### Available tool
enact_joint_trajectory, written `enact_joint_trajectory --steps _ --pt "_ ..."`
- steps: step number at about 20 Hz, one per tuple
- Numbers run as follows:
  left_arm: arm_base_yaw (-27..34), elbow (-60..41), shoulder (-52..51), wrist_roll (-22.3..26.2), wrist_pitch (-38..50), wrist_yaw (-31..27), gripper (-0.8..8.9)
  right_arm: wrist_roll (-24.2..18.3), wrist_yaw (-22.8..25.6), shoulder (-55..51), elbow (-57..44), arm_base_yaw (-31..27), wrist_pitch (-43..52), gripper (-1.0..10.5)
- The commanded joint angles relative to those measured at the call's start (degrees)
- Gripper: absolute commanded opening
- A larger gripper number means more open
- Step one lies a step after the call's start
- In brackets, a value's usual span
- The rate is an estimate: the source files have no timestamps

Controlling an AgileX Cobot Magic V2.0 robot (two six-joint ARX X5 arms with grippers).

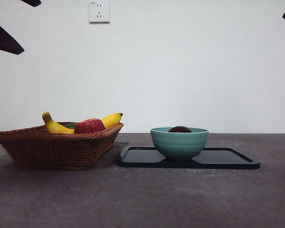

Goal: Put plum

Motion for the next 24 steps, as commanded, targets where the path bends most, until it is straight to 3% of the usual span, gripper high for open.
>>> enact_joint_trajectory --steps 1,4,9,16,24 --pt "-0.17 0.48 0.31 -2.80 1.03 0.50 3.73 0.24 -0.26 0.31 0.26 0.28 0.11 1.9" --pt "-1.44 0.59 0.33 -7.98 5.40 0.04 3.74 0.76 -0.26 0.31 0.26 0.28 0.13 1.9" --pt "-6.38 6.23 5.33 -15.69 12.85 -9.77 3.74 1.05 -0.28 0.31 0.26 0.28 0.11 1.9" --pt "-11.45 27.69 27.98 -17.55 12.07 -18.78 3.73 1.05 -0.28 0.31 0.26 0.28 -0.26 1.9" --pt "-15.02 51.41 55.23 -15.96 10.93 -24.44 3.72 1.05 -0.26 0.31 0.26 0.28 -0.68 1.9"
